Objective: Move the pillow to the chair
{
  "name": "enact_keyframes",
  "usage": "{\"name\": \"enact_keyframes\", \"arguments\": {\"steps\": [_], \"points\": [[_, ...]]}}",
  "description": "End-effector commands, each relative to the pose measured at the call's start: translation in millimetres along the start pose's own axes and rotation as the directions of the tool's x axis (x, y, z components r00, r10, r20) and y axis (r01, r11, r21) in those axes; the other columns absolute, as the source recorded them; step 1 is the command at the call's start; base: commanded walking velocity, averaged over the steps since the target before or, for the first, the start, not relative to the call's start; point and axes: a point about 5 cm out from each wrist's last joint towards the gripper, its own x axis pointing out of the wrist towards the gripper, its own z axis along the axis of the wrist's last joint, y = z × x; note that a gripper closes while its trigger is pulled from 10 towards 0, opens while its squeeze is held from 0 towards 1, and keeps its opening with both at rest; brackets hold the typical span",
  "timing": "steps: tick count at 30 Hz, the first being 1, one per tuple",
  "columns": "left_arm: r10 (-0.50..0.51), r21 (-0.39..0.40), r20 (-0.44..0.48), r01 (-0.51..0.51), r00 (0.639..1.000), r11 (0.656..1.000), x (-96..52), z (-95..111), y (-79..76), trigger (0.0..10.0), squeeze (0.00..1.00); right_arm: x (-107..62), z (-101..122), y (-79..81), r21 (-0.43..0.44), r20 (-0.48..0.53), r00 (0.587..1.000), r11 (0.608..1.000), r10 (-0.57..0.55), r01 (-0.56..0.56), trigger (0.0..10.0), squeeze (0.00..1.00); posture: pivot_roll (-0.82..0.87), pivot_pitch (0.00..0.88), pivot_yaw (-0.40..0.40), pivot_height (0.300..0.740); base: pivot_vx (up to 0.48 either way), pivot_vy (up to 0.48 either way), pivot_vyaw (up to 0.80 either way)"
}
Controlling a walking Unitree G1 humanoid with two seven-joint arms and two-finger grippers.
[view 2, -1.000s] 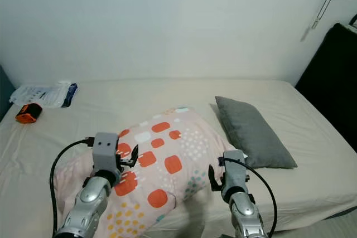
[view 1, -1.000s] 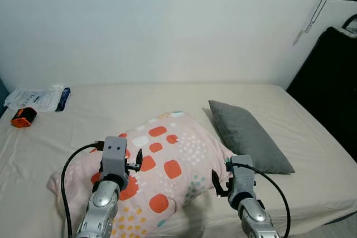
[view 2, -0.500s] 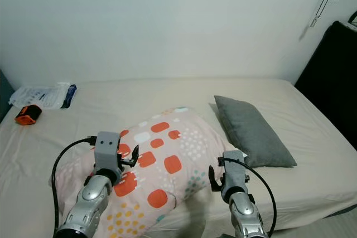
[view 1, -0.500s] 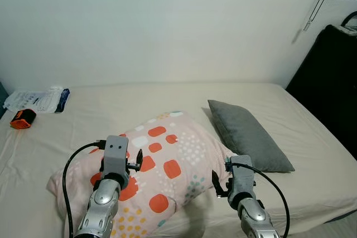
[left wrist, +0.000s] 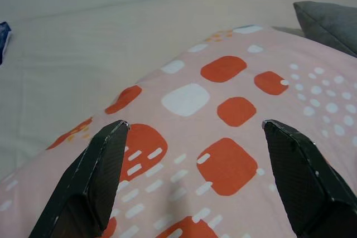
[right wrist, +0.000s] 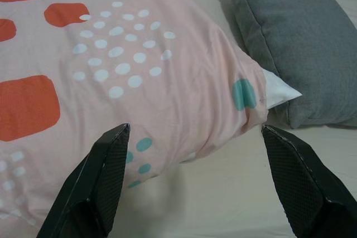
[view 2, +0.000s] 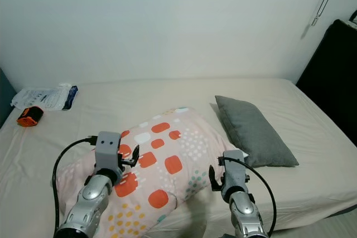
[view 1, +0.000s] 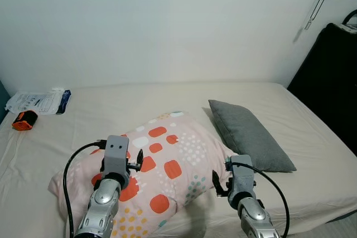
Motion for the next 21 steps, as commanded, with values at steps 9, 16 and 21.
{"name": "enact_keyframes", "arguments": {"steps": [9,16,21], "points": [[-0.045,0.010,-0.026,0.045,0.999,0.999,-2.1,-3.6,-0.5,10.0,0.00,-1.1,-5.1,-14.2,0.040,-0.025,0.998,0.997,-0.063,0.064,10.0,0.00,0.07,0.000,-0.087,0.740,0.000,0.000,0.00],[-0.048,0.005,-0.076,0.049,0.996,0.999,-9.2,-16.9,0.5,10.0,0.00,-0.6,-4.6,-27.2,0.015,-0.041,0.996,0.997,-0.077,0.077,10.0,0.00,0.06,0.000,-0.052,0.740,0.000,0.000,0.00],[-0.121,-0.004,-0.075,0.121,0.990,0.993,-13.4,-15.8,-7.8,10.0,0.00,-5.6,-7.4,-25.4,-0.007,-0.029,0.999,0.999,-0.031,0.031,10.0,0.00,0.05,0.000,-0.047,0.740,0.000,0.000,0.00]]}}
